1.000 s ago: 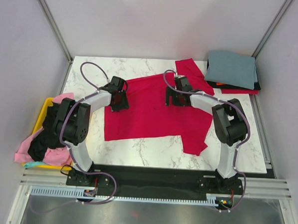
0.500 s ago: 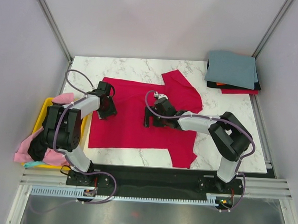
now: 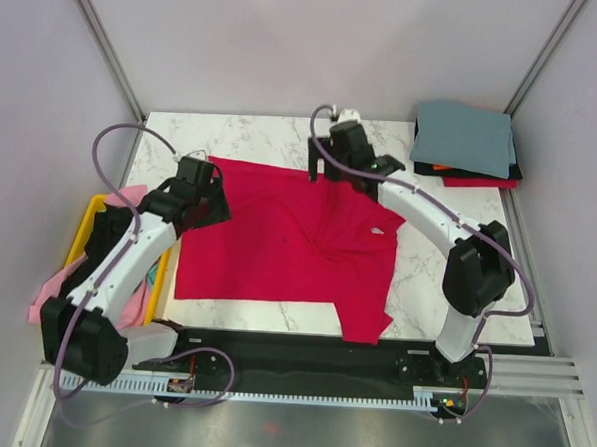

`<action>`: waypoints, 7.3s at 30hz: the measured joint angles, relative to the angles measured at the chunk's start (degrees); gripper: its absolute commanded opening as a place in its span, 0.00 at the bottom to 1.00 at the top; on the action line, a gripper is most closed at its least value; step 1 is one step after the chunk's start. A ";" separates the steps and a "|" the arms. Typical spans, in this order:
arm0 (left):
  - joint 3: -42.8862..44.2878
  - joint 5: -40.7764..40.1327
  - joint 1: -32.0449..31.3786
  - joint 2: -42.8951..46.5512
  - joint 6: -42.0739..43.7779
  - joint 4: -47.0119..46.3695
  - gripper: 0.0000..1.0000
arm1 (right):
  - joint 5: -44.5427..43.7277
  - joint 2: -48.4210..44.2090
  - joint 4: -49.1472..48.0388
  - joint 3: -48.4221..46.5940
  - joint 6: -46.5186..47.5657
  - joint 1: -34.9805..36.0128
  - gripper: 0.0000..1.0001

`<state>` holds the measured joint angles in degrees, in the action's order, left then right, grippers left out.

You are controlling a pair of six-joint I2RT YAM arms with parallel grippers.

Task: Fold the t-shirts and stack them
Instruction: Flatten the tshirt out, then fold the tshirt

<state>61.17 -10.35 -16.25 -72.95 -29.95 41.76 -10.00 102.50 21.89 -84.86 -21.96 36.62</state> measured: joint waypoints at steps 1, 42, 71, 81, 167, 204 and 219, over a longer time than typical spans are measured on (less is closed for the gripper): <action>-0.59 0.17 -0.07 2.40 0.39 0.13 0.58 | -1.16 0.85 0.09 -3.72 1.51 -1.62 0.96; -10.03 9.05 -0.37 12.79 3.21 -1.60 0.55 | -7.19 47.17 -4.72 -43.93 12.33 -14.36 0.41; -10.03 9.22 -0.37 11.80 3.26 -1.60 0.55 | -8.85 41.77 -8.20 -35.15 12.37 -14.38 0.00; -10.03 9.22 -0.37 11.78 3.28 -1.62 0.55 | -9.94 41.22 -8.72 -35.19 15.41 -15.10 0.00; 51.28 15.17 9.55 -33.07 7.19 3.17 0.63 | 15.19 -1.81 -5.20 2.21 -4.33 -27.08 0.98; -10.95 19.98 6.21 19.58 8.00 0.55 0.61 | 3.91 -45.05 2.12 61.31 -28.33 -13.27 0.49; -11.85 20.02 6.14 21.31 8.00 -0.33 0.62 | 0.59 -42.99 5.77 59.56 -28.39 -12.39 0.46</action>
<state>49.32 9.67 -10.11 -51.64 -21.96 41.43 -9.41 59.51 27.66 -25.30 -50.35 24.23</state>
